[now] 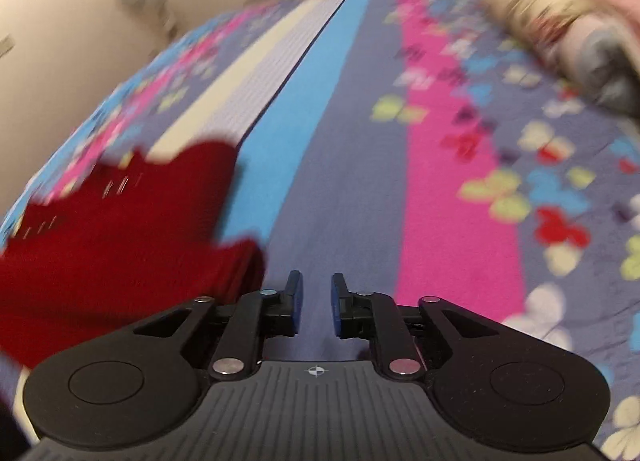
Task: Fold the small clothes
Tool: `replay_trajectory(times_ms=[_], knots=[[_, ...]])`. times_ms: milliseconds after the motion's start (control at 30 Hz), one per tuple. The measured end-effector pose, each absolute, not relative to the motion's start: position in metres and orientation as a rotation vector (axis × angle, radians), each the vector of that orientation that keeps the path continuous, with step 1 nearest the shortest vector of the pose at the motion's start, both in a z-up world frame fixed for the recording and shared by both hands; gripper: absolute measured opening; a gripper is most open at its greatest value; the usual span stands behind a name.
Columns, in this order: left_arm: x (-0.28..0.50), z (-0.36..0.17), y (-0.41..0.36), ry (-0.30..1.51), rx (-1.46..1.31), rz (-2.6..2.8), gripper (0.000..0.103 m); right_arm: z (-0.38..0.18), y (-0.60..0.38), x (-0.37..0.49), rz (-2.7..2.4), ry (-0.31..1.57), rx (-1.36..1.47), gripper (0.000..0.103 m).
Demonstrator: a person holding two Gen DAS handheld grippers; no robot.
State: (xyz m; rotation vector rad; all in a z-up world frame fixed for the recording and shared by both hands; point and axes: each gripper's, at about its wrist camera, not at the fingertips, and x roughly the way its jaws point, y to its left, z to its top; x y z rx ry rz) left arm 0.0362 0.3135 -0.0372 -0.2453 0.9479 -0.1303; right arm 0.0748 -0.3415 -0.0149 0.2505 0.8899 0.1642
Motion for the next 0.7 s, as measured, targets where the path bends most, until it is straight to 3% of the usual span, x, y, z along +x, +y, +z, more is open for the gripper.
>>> replay_trajectory(times_ms=[100,133,200,400,633,700], knots=[[0.042,-0.037,0.294,0.95,-0.192,-0.197,0.059,-0.024,-0.323,0.076,0.236,0.921,0.164,0.04],[0.044,-0.038,0.288,0.952,-0.17,-0.21,0.066,-0.026,-0.318,0.078,0.249,0.92,0.153,0.044],[0.049,-0.039,0.271,0.943,-0.113,-0.224,0.073,-0.029,-0.312,0.084,0.27,0.925,0.189,0.044],[0.072,-0.036,0.245,0.874,-0.058,-0.212,0.078,-0.028,-0.294,0.106,0.283,0.869,0.248,0.045],[0.101,-0.03,0.245,0.82,-0.149,-0.16,0.078,-0.034,-0.292,0.136,0.225,0.842,0.399,0.047],[0.107,-0.03,0.242,0.804,-0.14,-0.161,0.073,-0.038,-0.292,0.143,0.22,0.849,0.432,0.047]])
